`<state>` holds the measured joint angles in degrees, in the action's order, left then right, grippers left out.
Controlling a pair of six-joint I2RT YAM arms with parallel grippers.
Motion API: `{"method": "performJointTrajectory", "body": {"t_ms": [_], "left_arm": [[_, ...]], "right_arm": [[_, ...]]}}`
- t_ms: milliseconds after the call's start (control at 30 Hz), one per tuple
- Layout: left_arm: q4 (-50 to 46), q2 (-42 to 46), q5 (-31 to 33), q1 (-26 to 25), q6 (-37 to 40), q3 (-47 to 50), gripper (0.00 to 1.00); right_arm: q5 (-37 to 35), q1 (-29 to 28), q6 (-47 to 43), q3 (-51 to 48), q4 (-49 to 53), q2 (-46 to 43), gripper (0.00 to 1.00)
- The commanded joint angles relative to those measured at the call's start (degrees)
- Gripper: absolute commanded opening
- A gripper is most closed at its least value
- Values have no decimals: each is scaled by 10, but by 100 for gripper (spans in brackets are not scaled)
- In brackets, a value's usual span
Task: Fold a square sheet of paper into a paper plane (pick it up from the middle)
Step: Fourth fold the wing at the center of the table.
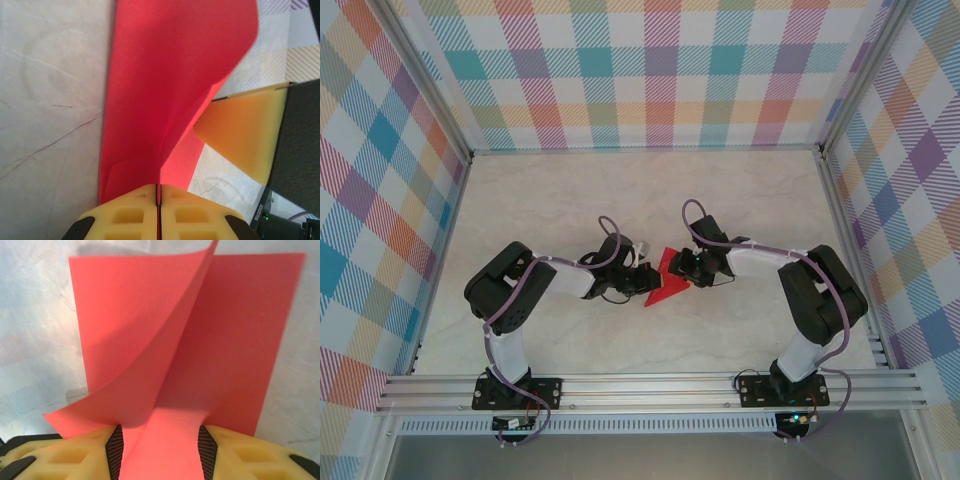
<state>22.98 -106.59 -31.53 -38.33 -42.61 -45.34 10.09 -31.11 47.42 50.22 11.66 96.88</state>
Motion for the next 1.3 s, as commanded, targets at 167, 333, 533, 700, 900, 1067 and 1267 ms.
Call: {"method": "performJointTrajectory", "body": {"t_ms": [167,333,533,700,900,1067,1267], "left_arm": [[-9,-19,-20,7,8,-23,9],[-12,-23,-24,7,8,-26,9],[-18,-27,-26,7,10,-30,9],[-23,-30,-27,7,10,-33,8],[-27,-28,-27,7,10,-33,9],[-28,-22,-27,7,9,-32,10],[-24,-12,-27,7,2,-30,18]], "right_arm": [[17,4,-29,10,-11,4,47],[28,3,-43,2,-26,-17,46],[40,3,-53,1,-34,-18,42],[22,3,-51,12,-13,-3,42],[1,3,-45,27,10,14,41],[-10,3,-37,34,22,29,41],[-21,3,-19,42,36,46,42]]}}
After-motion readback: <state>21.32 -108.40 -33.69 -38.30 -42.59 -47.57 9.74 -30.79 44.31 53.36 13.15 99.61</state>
